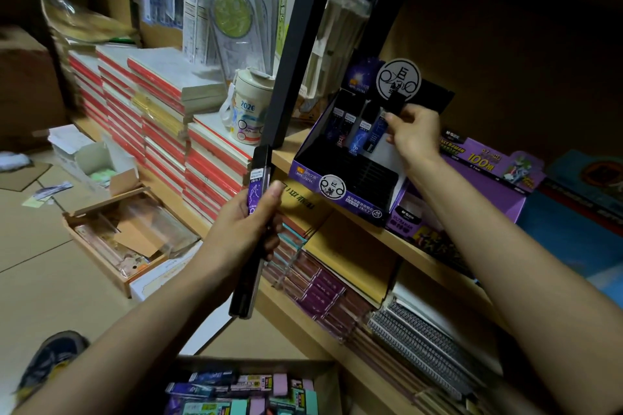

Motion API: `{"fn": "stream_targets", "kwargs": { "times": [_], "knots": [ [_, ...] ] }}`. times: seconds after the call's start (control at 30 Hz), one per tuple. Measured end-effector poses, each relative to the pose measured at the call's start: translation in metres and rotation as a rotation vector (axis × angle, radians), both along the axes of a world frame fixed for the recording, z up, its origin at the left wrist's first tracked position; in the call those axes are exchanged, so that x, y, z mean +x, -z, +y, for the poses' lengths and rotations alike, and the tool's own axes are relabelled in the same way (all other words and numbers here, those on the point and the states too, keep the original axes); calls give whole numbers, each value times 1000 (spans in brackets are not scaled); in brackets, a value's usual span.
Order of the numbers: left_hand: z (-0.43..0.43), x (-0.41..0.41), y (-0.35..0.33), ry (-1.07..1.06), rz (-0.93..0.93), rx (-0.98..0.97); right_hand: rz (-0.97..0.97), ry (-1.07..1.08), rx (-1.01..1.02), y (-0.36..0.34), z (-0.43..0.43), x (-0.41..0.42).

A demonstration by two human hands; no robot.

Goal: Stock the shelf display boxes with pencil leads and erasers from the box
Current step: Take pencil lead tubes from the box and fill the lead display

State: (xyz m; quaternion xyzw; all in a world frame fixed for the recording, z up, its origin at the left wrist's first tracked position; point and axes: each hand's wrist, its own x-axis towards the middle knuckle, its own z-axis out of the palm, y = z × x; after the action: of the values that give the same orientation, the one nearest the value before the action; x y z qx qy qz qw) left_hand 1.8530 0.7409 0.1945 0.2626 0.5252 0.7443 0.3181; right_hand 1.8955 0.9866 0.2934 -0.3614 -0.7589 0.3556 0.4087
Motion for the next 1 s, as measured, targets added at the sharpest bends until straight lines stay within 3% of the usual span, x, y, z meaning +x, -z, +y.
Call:
{"fn": "stream_targets", "kwargs": {
  "times": [0.17, 0.37, 0.67, 0.77, 0.9, 1.0],
  "knots": [
    [1, -2, -3, -22, -166, 11, -7, 17, -54, 12, 11, -8],
    [2, -2, -2, -46, -130, 33, -19, 42, -149, 24, 22, -10],
    [9, -3, 4, 32, -129, 41, -242, 227, -15, 22, 26, -20],
    [7, -3, 2, 34, -100, 58, -384, 177, 60, 14, 24, -17],
    [3, -1, -3, 39, -78, 70, -494, 117, -6, 2, 8, -7],
    [1, 1, -5, 45, -61, 70, -431, -35, 52, -2, -31, 10]
  ]
}}
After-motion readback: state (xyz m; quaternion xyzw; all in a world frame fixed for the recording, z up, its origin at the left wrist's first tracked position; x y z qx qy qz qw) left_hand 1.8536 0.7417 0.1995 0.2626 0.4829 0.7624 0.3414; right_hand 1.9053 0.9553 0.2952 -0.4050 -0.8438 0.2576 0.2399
